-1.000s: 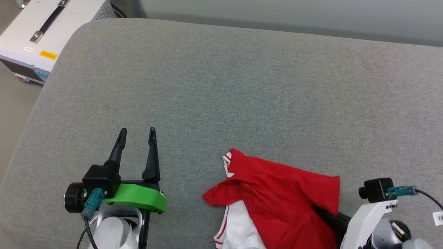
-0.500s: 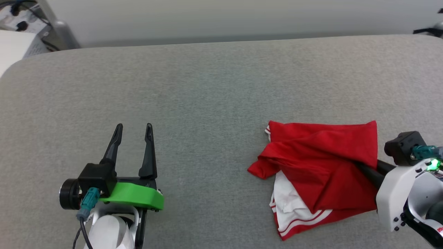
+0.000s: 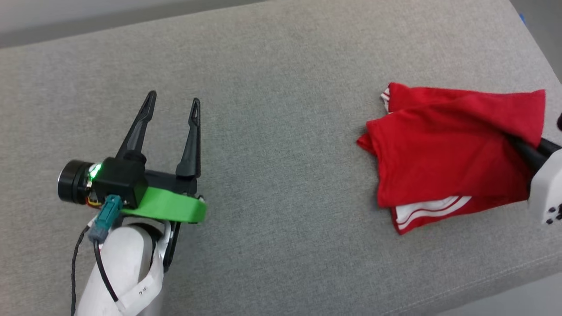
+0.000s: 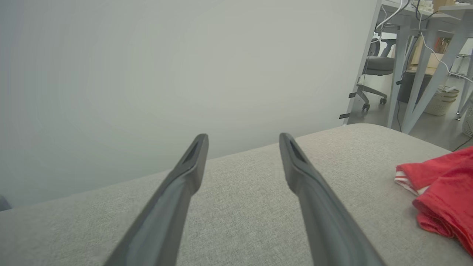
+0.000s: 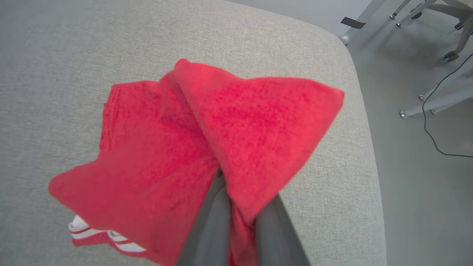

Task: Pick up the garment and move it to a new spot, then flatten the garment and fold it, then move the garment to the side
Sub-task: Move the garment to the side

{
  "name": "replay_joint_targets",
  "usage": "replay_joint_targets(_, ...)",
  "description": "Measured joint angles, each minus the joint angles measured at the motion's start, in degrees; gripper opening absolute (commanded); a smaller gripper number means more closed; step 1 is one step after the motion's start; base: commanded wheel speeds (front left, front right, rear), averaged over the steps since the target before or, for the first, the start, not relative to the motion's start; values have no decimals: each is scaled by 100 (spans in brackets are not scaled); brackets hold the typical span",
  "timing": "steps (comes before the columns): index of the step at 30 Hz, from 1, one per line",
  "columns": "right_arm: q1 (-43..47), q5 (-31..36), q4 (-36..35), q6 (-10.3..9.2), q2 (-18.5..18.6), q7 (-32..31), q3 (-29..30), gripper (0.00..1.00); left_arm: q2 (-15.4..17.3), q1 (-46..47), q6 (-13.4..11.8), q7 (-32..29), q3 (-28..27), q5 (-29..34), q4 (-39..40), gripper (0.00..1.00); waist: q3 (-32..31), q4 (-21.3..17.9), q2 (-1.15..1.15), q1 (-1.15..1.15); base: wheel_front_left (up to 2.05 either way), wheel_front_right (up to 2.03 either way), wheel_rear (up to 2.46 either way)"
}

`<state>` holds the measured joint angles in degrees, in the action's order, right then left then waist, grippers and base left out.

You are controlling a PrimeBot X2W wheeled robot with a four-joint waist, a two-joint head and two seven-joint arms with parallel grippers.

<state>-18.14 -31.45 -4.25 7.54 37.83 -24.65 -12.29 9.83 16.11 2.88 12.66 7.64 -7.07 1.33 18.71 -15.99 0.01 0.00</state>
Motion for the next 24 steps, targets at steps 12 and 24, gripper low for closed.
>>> replay_joint_targets(12, -1551, -111, 2746, 1, 514, 1166, 449, 0, 252, 714, 181, -438, 358, 209, 698, 100, 1442, -196, 0, 1, 0, 0, 0)
replay_joint_targets(24, -2671, 677, 4769, 1, 386, 2345, 1053, 100, 289, 961, 192, -509, 525, 226, 879, 100, 2187, 182, 0, 1, 0, 0, 0)
